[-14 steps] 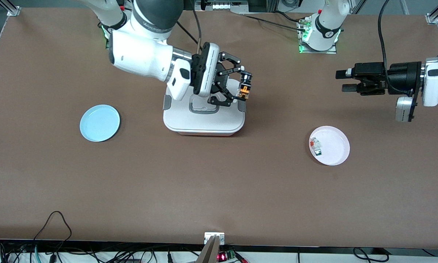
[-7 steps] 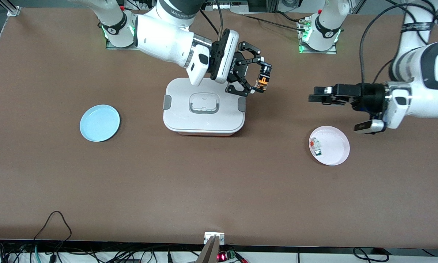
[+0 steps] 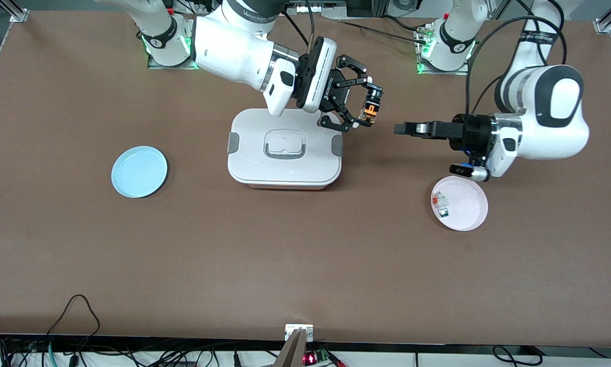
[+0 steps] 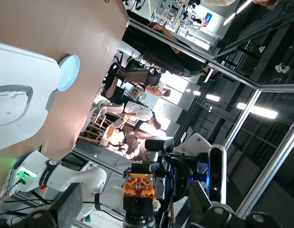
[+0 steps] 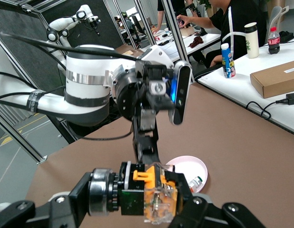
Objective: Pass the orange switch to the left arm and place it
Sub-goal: 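Close the left gripper on the switch held by the right gripper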
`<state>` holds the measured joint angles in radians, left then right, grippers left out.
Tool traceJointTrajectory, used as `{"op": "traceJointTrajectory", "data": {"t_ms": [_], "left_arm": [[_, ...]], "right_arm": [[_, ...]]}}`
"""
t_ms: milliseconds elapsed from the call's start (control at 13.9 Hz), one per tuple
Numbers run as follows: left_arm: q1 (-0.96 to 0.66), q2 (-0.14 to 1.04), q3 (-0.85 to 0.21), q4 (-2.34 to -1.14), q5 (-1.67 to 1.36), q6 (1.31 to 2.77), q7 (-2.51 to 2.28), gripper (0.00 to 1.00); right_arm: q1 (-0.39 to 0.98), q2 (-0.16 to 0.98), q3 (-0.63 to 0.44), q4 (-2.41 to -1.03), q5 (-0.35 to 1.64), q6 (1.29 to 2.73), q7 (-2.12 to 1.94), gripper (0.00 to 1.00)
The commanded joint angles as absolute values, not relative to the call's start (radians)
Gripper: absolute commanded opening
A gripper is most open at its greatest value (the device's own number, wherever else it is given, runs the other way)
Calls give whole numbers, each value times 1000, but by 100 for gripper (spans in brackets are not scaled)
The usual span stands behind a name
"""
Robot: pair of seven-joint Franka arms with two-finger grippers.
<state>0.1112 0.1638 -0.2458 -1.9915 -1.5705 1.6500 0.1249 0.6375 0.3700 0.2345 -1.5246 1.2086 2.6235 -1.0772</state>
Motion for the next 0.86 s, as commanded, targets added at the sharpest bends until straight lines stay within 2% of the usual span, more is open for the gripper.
{"op": "traceJointTrajectory", "data": {"t_ms": [0, 216, 360, 432, 505, 577, 649, 793], "left_arm": [[112, 137, -281, -2017, -1598, 1674, 118, 96], [112, 137, -322, -2017, -1598, 1672, 120, 92], [112, 137, -331, -2017, -1598, 1672, 118, 85], [112, 137, -331, -2016, -1598, 1664, 121, 72], [112, 137, -336, -2014, -1598, 1664, 121, 54], [112, 137, -340, -2011, -1598, 1664, 121, 40], [113, 140, -341, -2010, -1598, 1664, 121, 30], [120, 140, -341, -2005, -1598, 1664, 121, 22]], "right_arm": [[653, 379, 225, -1500, 1238, 2640, -1083, 2], [653, 379, 225, -1499, 1238, 2640, -1083, 2], [653, 379, 225, -1499, 1236, 2640, -1083, 2], [653, 379, 224, -1499, 1236, 2640, -1085, 2], [653, 379, 224, -1499, 1236, 2640, -1085, 2], [653, 379, 225, -1499, 1236, 2640, -1085, 2], [653, 379, 225, -1499, 1236, 2640, -1085, 2], [653, 380, 224, -1497, 1236, 2640, -1085, 2]]}}
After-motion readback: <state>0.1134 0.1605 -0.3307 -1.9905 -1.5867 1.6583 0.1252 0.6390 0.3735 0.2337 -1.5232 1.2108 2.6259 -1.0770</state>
